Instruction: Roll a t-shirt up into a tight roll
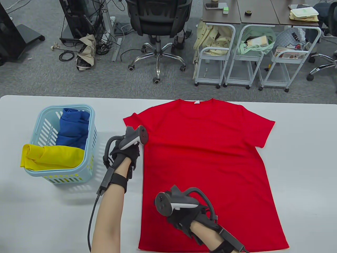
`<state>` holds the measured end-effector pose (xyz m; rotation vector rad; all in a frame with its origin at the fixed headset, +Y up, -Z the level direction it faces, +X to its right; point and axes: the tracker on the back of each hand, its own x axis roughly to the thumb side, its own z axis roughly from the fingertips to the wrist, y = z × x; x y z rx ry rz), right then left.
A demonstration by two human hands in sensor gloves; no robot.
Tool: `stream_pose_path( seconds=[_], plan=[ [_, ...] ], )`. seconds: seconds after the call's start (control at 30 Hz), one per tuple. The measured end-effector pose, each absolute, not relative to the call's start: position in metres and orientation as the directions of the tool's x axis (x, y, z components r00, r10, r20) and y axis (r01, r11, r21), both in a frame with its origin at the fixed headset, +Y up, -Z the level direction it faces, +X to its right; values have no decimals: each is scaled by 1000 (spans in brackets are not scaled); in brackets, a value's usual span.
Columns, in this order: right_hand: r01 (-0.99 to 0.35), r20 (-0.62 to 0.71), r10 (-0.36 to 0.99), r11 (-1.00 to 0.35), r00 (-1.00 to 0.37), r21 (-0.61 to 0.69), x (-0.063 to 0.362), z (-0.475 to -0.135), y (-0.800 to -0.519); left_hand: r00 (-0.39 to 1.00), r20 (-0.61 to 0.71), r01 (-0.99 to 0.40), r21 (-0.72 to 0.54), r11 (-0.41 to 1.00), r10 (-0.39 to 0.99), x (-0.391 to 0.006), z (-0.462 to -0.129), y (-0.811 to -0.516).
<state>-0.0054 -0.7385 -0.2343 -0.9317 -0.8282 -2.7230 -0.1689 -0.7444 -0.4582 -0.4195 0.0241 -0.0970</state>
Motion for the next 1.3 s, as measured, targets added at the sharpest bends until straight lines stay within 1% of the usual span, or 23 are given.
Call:
stream_pose_path(
  seconds=[0.13, 0.23, 0.33, 0.37, 0.4, 0.43, 0.5, 0.53, 0.6, 0.63, 0.67, 0.7, 0.8, 0.87, 0.9, 0.93, 0.97, 1.03, 1.1, 1.2, 1.23, 1.3],
  plan=[
    [344, 693, 56, -837, -719, 425, -29, -217, -745, 993, -30, 96, -379, 920, -116, -167, -462, -749],
    [382, 751, 54, -836, -658, 395, -41, -205, -750, 990, -22, 123, -366, 922, -141, -162, -467, -752],
    [398, 759, 56, -825, -649, 401, -45, -202, -758, 987, -9, 147, -315, 938, -158, -155, -470, -751],
    [408, 756, 51, -817, -653, 408, -45, -202, -765, 984, 5, 171, -305, 937, -178, -151, -472, -751],
    [410, 753, 42, -819, -656, 403, -45, -202, -765, 980, 16, 192, -309, 932, -196, -149, -473, -752],
    [369, 753, 60, -845, -655, 388, -45, -202, -763, 976, 23, 213, -317, 924, -217, -147, -475, -755],
    [372, 755, 47, -849, -654, 375, -46, -200, -763, 975, 13, 215, -328, 920, -224, -149, -478, -761],
    [348, 757, 49, -867, -651, 356, -46, -199, -762, 981, -17, 178, -294, 939, -192, -150, -478, -760],
    [346, 760, 54, -868, -648, 356, -46, -198, -762, 993, -37, 101, -285, 953, -116, -151, -479, -760],
    [343, 762, 57, -870, -645, 355, -46, -198, -762, 992, -33, 109, -273, 956, -123, -151, -478, -760],
    [336, 759, 78, -864, -647, 375, -45, -199, -762, 985, -11, 165, -253, 953, -173, -150, -476, -760],
    [323, 755, 105, -859, -648, 397, -44, -199, -761, 980, -5, 192, -244, 950, -200, -150, -475, -759],
    [240, 742, 214, -858, -635, 454, -40, -202, -752, 976, -38, 198, -230, 953, -212, -152, -471, -753],
    [156, 727, 295, -862, -620, 483, -36, -205, -738, 968, -67, 226, -201, 953, -243, -154, -469, -741],
    [107, 717, 344, -858, -606, 502, -34, -207, -730, 957, -77, 264, -163, 951, -279, -155, -468, -727],
    [13, 704, 429, -849, -566, 528, -30, -208, -711, 947, -97, 296, -109, 949, -307, -157, -466, -701],
    [-10, 703, 450, -846, -551, 533, -30, -208, -706, 947, -106, 293, -96, 951, -303, -158, -466, -693],
    [-83, 706, 507, -836, -494, 542, -30, -205, -684, 948, -146, 276, -57, 959, -282, -165, -465, -666],
    [-117, 717, 516, -841, -468, 529, -30, -202, -672, 942, -178, 280, -42, 959, -283, -170, -462, -652],
    [-174, 738, 520, -850, -430, 498, -24, -199, -652, 932, -267, 250, -14, 968, -244, -181, -456, -636],
    [-187, 735, 529, -845, -425, 501, -17, -201, -649, 937, -276, 223, -8, 975, -217, -181, -454, -632],
    [-192, 713, 555, -827, -429, 528, -4, -206, -651, 956, -248, 161, 4, 987, -155, -173, -453, -630]
  ],
)
